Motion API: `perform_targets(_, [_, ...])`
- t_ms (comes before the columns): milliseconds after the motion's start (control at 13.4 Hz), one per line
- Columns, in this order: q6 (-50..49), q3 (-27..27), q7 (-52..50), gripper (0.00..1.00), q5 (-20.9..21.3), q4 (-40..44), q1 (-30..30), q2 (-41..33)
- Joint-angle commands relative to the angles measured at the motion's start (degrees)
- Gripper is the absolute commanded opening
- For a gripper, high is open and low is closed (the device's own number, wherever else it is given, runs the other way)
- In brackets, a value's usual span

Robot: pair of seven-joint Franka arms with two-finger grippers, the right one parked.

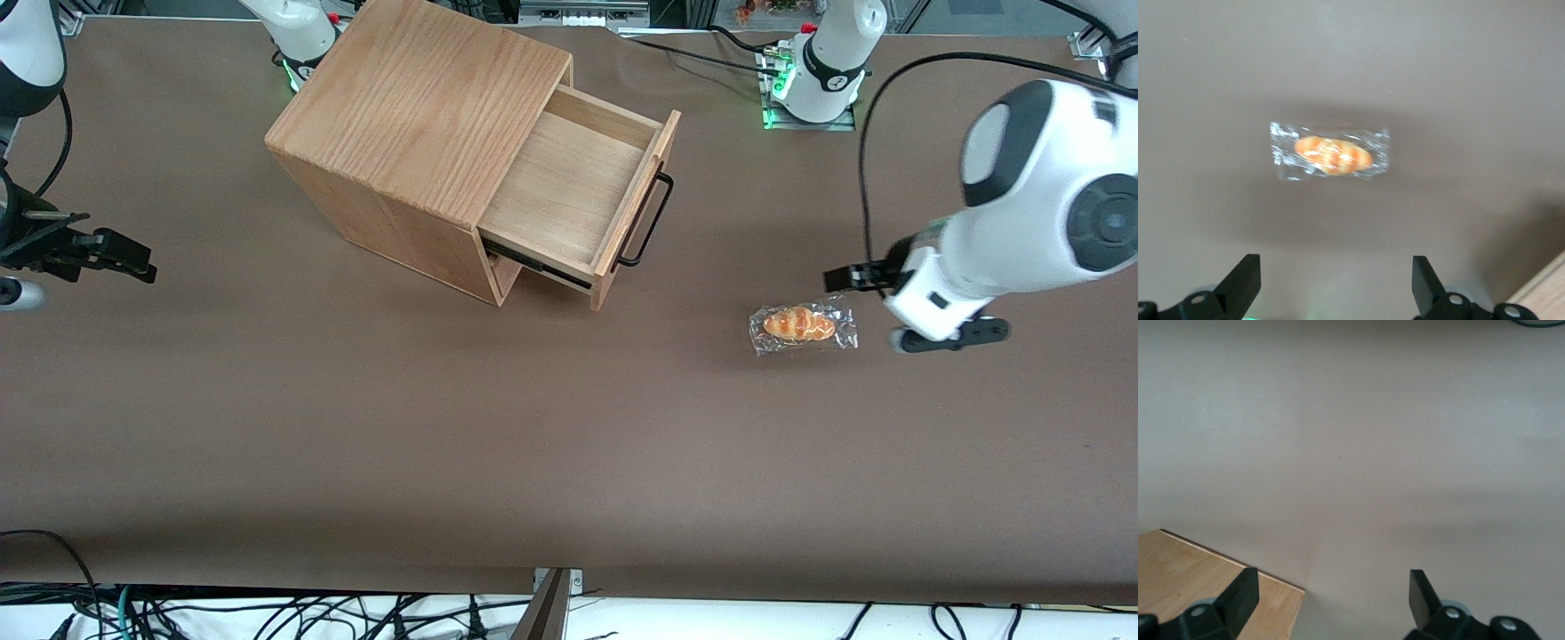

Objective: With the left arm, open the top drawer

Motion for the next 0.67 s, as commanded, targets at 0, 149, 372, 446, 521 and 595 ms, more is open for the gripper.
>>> perform_targets(0, [0.52,4.77,8.29,1.00,0.70,0.51,-0.57,-0.73])
perform_targets(149, [3.24,7.50,12.17,1.00,0.70,0.69,-0.66,-0.64])
perform_targets(372, [6.15,9.62,16.39,1.00,0.61,0.69,-0.66,-0.73])
perform_targets(446, [6.50,10.50,17.10,1.00,0.61,0.69,-0.66,-0.64])
perform_targets(521, [7.72,11.55,18.50,1.00,0.61,0.69,-0.66,-0.73])
perform_targets(595, [8.95,12.34,20.51,1.00,0.61,0.69,-0.66,-0.73])
